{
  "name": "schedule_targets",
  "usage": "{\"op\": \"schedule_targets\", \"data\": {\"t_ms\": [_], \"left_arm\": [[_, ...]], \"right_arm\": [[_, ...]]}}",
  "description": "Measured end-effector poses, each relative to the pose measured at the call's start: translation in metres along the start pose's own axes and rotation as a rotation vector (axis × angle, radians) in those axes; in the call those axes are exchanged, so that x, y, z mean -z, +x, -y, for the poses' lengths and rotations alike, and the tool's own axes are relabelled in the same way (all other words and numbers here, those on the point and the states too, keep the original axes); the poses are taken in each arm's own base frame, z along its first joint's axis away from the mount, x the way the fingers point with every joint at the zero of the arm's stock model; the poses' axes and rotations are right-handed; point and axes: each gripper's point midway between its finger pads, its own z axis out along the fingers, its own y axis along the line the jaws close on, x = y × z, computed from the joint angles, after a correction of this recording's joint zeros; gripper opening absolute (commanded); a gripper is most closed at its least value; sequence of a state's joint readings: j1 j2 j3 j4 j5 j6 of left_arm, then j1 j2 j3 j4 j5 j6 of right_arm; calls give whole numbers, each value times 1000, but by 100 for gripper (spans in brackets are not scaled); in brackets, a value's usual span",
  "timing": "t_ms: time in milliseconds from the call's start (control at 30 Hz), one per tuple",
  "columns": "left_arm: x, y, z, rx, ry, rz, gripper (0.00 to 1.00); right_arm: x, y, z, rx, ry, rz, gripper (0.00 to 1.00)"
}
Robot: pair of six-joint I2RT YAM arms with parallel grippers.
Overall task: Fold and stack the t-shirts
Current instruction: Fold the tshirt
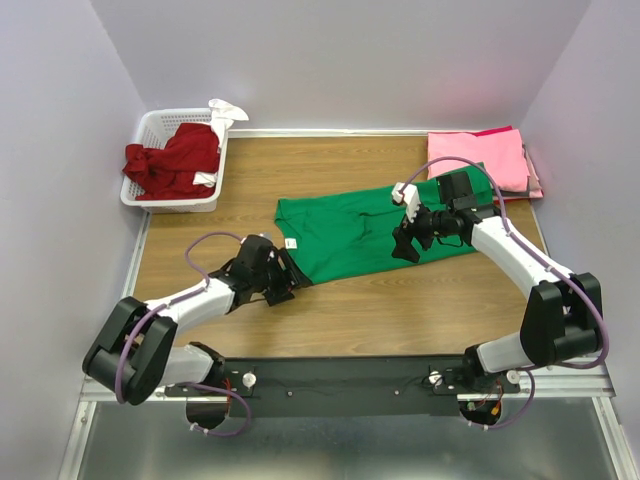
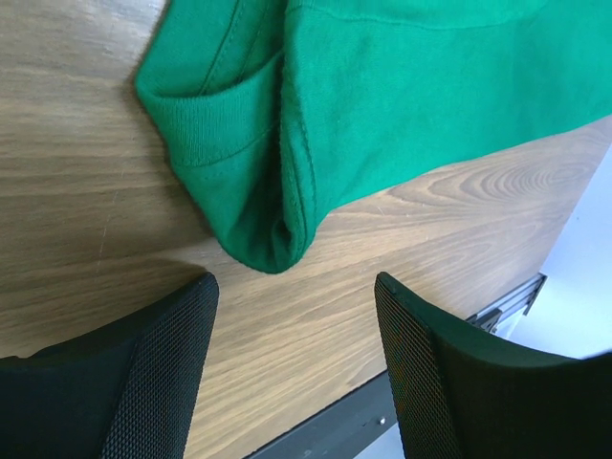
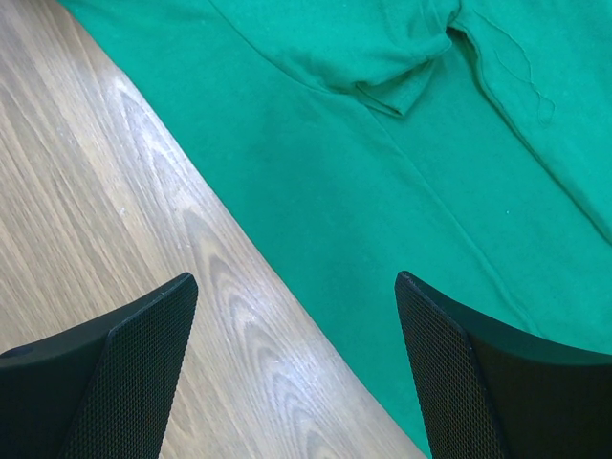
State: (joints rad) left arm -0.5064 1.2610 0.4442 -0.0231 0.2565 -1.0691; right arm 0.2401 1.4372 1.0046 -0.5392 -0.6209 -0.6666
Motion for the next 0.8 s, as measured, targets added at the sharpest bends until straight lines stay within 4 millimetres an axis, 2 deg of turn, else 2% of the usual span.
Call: {"op": "schedule_targets", "data": {"t_ms": [167, 300, 400, 433, 500, 667, 800], "left_arm": [[-4, -7, 1, 9, -21, 23, 71], [-8, -16, -1, 19, -62, 55, 57], [-10, -23, -7, 25, -100, 79, 40], [-11, -25, -10, 31, -111, 82, 26], [-10, -29, -16, 33, -131, 93, 16], [-4, -51, -32, 46, -177, 133, 9], [1, -80, -27, 19, -185, 176, 6]], "right_arm": [[0, 0, 0, 0, -1, 0, 91], [0, 1, -1, 0, -3, 0, 91], [0, 2, 0, 0, -1, 0, 91], [0, 2, 0, 0, -2, 2, 91], [1, 1, 0, 1, -3, 4, 90], [2, 0, -2, 4, -8, 13, 90], [3, -1, -2, 3, -8, 19, 91]]}}
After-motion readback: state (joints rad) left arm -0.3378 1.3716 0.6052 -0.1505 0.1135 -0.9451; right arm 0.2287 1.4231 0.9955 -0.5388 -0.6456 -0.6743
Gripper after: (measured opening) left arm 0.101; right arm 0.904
